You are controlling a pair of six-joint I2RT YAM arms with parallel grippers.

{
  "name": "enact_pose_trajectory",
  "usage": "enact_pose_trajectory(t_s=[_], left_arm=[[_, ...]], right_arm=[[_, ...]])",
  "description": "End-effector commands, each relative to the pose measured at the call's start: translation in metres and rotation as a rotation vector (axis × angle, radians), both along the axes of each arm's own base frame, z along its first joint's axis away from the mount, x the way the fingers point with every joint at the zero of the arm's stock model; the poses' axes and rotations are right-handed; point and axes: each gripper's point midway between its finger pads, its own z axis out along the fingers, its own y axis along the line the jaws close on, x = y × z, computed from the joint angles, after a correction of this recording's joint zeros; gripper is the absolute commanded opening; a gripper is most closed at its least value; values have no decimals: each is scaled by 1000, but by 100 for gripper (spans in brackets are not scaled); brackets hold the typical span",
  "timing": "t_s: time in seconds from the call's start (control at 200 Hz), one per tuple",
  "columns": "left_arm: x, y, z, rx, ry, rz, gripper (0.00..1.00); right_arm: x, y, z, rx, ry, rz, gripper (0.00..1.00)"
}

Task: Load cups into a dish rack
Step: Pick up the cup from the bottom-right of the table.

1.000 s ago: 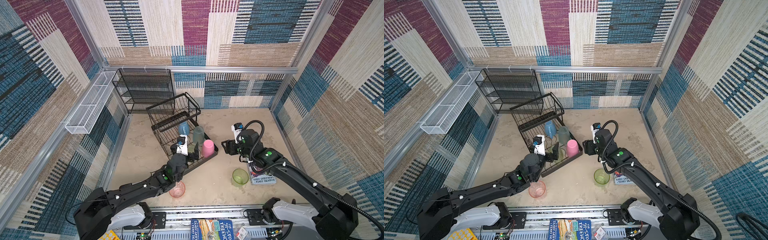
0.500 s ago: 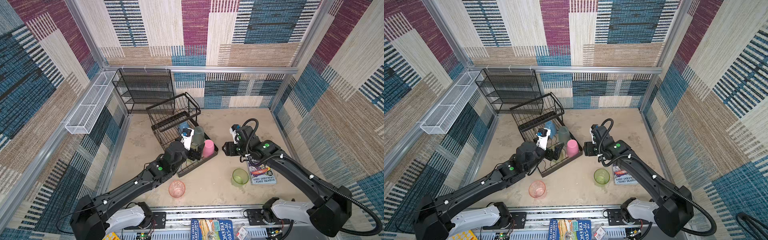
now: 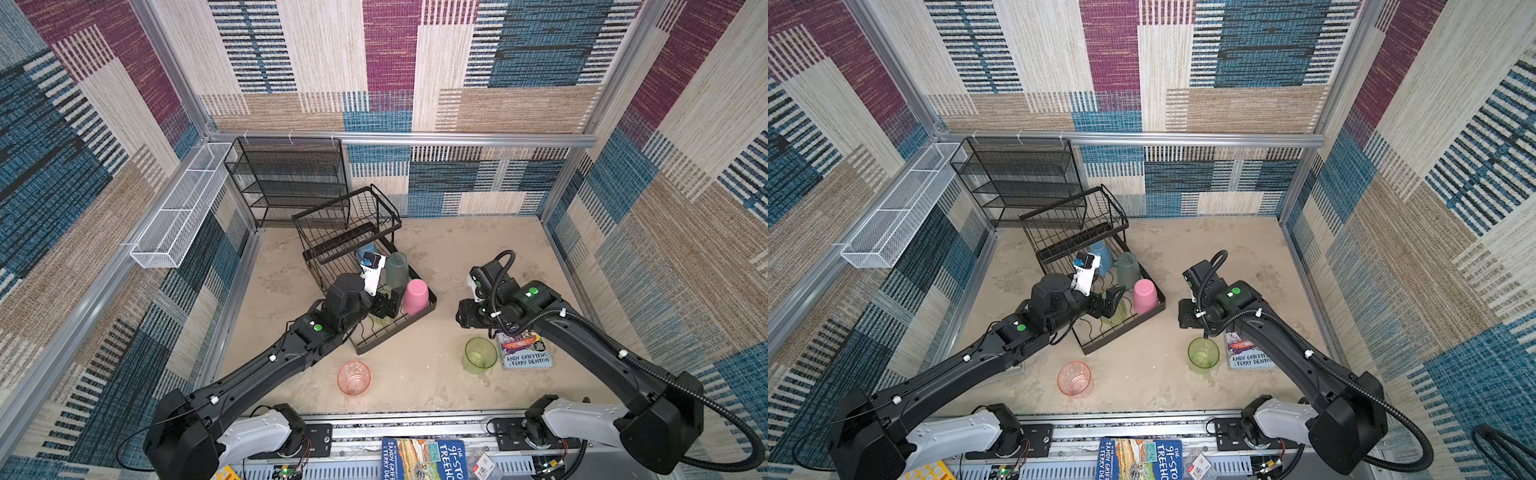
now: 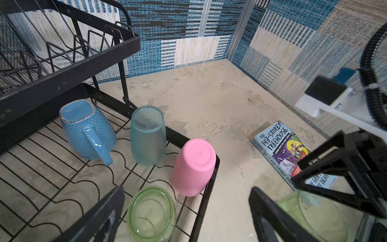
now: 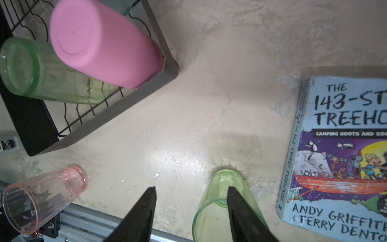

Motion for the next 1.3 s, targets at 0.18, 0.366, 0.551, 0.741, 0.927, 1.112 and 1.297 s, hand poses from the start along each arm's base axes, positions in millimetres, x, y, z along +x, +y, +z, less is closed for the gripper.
enact_pose_trajectory(t_s=[0.18,0.366,0.551,0.741,0.927,1.112,1.297], left_arm=[[3,-1,-6,-32,55,12,95],[6,2,-10,-33,79,35,95],[6,2,-11,-46,91,36,95],[3,5,-13,-54,95,44,95],[5,7,-17,-49,100,57,95],[6,7,-23,-49,112,62,95],[6,6,-27,-63,128,63,95]], right_arm=[[-27,0,-15,-30,86,-32,52],[-40,6,-29,-47,118,-42,50],[-46,5,-41,-64,133,-62,44],[-52,6,-52,-63,149,-70,38],[-57,8,-61,-60,162,-69,31],[-59,8,-66,-61,165,-69,25],[-57,10,-65,-65,160,-65,15]])
